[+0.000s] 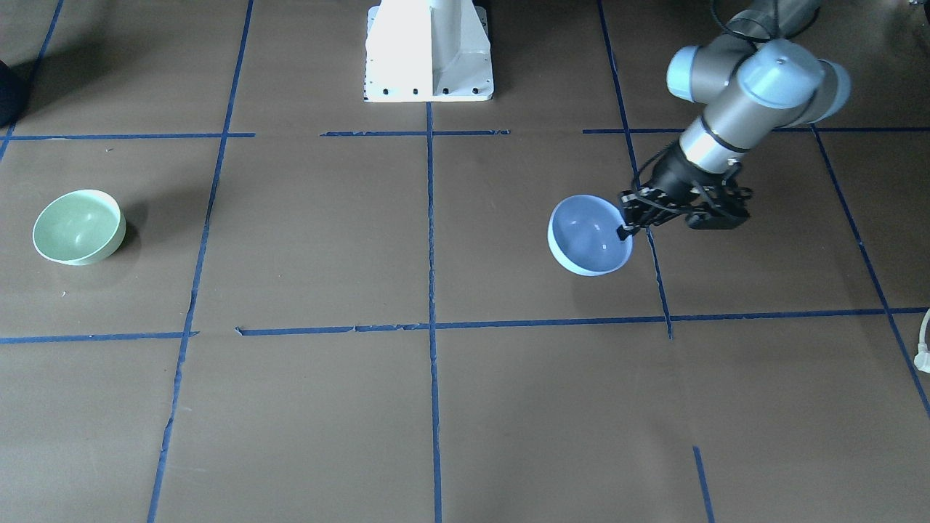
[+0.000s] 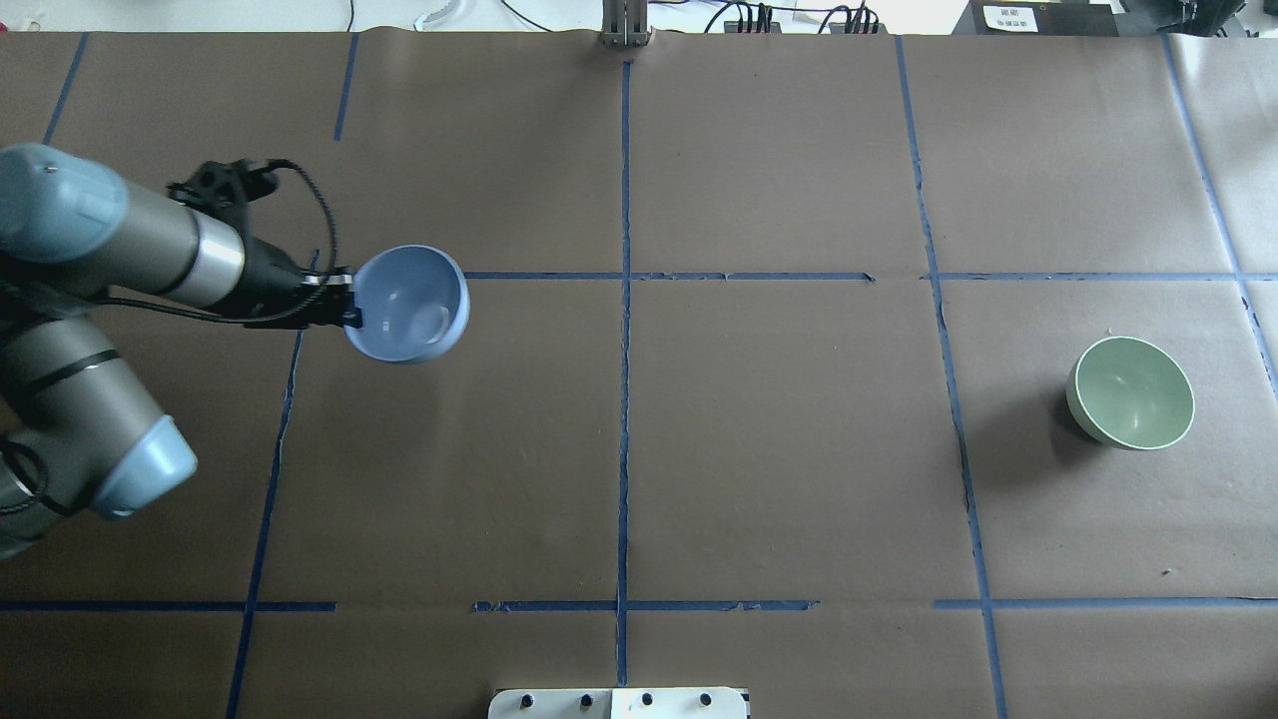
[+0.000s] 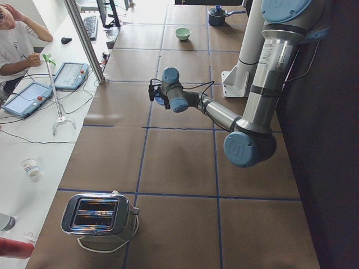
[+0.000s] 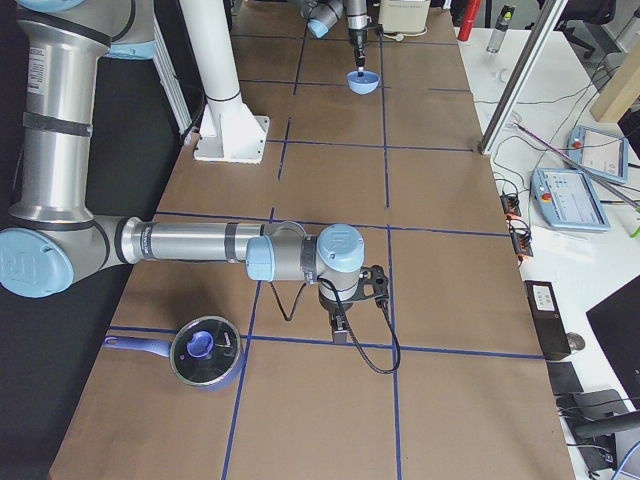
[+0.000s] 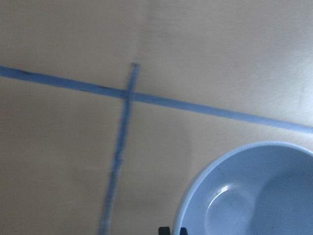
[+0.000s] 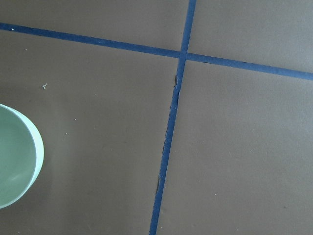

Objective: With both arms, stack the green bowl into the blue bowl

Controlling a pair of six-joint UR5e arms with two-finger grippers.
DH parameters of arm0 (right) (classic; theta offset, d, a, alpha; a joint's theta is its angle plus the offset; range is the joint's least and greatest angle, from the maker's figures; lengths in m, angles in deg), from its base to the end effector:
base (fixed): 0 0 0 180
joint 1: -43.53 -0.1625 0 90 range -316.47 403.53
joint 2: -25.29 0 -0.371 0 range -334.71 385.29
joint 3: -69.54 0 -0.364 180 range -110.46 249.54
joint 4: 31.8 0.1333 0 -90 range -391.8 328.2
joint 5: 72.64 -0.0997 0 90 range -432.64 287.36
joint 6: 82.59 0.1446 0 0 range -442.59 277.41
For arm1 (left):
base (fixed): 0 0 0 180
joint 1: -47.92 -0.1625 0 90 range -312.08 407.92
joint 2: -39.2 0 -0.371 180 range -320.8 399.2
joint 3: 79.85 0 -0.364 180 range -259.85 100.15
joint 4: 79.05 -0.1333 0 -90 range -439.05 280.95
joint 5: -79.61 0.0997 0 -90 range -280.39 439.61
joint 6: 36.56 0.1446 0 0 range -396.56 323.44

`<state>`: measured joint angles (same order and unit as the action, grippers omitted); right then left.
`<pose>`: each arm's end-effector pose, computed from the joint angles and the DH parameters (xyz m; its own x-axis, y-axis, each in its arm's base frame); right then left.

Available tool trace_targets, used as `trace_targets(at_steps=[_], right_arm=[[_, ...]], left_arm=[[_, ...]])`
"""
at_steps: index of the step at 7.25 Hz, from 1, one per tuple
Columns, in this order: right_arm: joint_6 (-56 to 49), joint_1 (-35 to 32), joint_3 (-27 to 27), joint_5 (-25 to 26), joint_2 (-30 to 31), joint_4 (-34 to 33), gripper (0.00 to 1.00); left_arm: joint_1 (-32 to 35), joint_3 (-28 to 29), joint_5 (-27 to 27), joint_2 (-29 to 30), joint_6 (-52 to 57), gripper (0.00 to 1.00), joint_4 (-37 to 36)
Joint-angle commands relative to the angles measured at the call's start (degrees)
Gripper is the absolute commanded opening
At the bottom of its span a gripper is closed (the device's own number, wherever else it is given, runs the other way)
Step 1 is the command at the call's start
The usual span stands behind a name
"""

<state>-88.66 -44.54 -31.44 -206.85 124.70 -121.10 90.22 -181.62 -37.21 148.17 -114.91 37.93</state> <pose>0.0187 -0.4078 0.6182 0.7079 -0.1571 0.6886 0.1091 0.9876 0.1131 0.3949 -0.4513 0.3119 0.4512 -0.1669 -0.8767 0.2322 0.9705 -0.0653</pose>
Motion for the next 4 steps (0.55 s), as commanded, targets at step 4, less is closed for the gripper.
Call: trace_targets(at_steps=[4], right_arm=[[0.0,0.3,0.3,0.0,0.0,-0.1,1.00]], left_arm=[[-19.0,6.1,18.7,18.8,-6.5,0.00,-18.4]])
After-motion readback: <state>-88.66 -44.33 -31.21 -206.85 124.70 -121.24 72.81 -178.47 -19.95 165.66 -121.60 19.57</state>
